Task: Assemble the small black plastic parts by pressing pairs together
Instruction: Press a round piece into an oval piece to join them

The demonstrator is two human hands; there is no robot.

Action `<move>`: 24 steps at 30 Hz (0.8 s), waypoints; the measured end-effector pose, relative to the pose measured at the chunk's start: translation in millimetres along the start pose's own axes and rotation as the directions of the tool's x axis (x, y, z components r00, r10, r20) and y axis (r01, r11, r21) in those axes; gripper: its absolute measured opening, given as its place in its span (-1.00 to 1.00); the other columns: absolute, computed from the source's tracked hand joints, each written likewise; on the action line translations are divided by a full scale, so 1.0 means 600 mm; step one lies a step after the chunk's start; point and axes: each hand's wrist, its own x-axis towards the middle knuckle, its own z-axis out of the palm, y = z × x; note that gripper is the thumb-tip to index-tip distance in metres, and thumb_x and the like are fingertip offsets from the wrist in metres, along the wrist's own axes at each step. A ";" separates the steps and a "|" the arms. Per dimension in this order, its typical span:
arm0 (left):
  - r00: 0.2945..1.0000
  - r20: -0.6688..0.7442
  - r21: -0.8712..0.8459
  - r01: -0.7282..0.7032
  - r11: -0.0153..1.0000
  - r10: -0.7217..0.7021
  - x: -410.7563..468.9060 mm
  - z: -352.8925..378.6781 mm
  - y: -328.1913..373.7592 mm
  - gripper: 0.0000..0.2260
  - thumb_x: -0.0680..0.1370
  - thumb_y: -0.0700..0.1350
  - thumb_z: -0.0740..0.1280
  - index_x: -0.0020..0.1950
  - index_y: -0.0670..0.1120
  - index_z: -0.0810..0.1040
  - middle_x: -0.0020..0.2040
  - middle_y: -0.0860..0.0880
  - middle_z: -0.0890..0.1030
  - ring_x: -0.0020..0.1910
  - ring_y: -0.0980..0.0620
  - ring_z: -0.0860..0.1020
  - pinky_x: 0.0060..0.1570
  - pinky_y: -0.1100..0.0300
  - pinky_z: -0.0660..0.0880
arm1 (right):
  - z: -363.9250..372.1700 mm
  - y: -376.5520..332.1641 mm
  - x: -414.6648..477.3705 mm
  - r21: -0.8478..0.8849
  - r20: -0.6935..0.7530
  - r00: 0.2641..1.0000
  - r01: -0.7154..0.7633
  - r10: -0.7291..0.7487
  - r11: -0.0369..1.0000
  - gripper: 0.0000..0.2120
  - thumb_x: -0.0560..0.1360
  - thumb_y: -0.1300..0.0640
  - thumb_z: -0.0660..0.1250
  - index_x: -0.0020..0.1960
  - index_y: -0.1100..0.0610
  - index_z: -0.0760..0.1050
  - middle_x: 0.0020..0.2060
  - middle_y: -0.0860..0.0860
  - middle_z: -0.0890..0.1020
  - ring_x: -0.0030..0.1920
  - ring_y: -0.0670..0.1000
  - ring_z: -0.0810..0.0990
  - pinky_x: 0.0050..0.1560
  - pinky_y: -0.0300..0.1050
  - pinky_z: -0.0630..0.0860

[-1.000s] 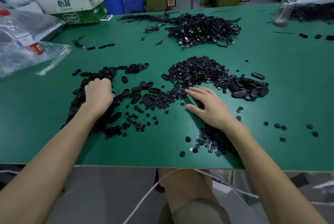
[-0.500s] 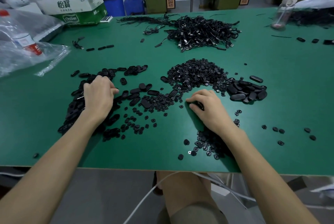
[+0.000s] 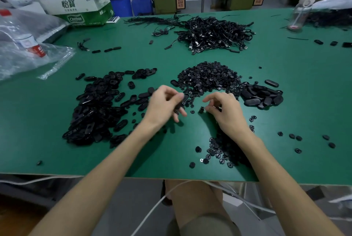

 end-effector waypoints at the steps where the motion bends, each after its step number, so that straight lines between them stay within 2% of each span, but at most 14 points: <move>1: 1.000 0.014 -0.054 -0.004 0.999 0.004 0.001 0.025 -0.001 -0.86 0.66 -0.15 0.37 0.09 -0.20 0.47 -0.12 -0.17 0.65 -0.33 -0.13 0.69 -0.51 0.15 0.52 | -0.001 0.000 0.000 0.017 -0.014 1.000 -0.014 0.014 1.000 -0.89 0.58 0.23 0.43 0.07 0.07 0.61 -0.13 -0.02 0.59 0.02 0.07 0.47 0.09 -0.02 0.43; 4: 1.000 -0.011 -0.182 0.016 0.983 -0.018 0.008 0.083 -0.001 -0.90 0.63 -0.24 0.40 0.11 -0.22 0.54 -0.14 -0.13 0.65 -0.31 0.03 0.67 -0.46 0.25 0.48 | -0.005 -0.003 -0.001 0.107 -0.080 0.996 -0.033 0.042 0.994 -0.88 0.56 0.29 0.44 0.05 0.11 0.63 -0.15 0.00 0.61 -0.02 0.08 0.55 0.07 0.02 0.49; 7: 1.000 -0.013 -0.173 0.002 0.985 -0.004 0.013 0.110 -0.008 -0.86 0.60 -0.33 0.39 0.11 -0.17 0.63 -0.10 -0.10 0.69 -0.28 0.11 0.66 -0.34 0.27 0.53 | -0.011 -0.004 -0.003 0.246 -0.157 0.982 -0.061 0.102 0.967 -0.85 0.56 0.28 0.45 0.10 0.12 0.61 -0.15 0.00 0.63 -0.10 0.00 0.60 0.00 -0.07 0.54; 14: 0.999 0.000 -0.222 -0.037 0.974 0.038 0.008 0.104 -0.024 -0.76 0.61 -0.34 0.36 0.27 -0.23 0.63 -0.08 -0.07 0.76 -0.08 -0.04 0.74 -0.01 0.15 0.66 | -0.012 -0.003 -0.001 0.272 -0.153 0.983 -0.061 0.105 0.960 -0.86 0.57 0.25 0.44 0.06 0.05 0.69 -0.07 0.00 0.65 -0.05 -0.09 0.60 -0.03 -0.36 0.44; 17: 0.998 0.003 -0.235 -0.059 0.970 0.061 0.006 0.108 -0.024 -0.74 0.61 -0.37 0.34 0.29 -0.27 0.61 -0.01 -0.12 0.75 -0.03 -0.06 0.75 0.02 0.17 0.66 | -0.014 -0.003 -0.001 0.269 -0.160 0.980 -0.070 0.116 0.961 -0.82 0.58 0.25 0.42 0.04 0.01 0.72 0.00 0.00 0.63 -0.05 -0.17 0.58 -0.06 -0.44 0.40; 24: 0.998 0.006 -0.243 -0.062 0.968 0.066 0.006 0.109 -0.025 -0.75 0.59 -0.39 0.36 0.26 -0.25 0.63 0.00 -0.12 0.75 -0.01 -0.06 0.75 0.04 0.16 0.66 | -0.017 -0.003 -0.002 0.293 -0.147 0.977 -0.107 0.155 0.950 -0.80 0.57 0.28 0.42 0.04 0.02 0.72 0.03 0.00 0.63 -0.12 -0.23 0.62 -0.04 -0.42 0.47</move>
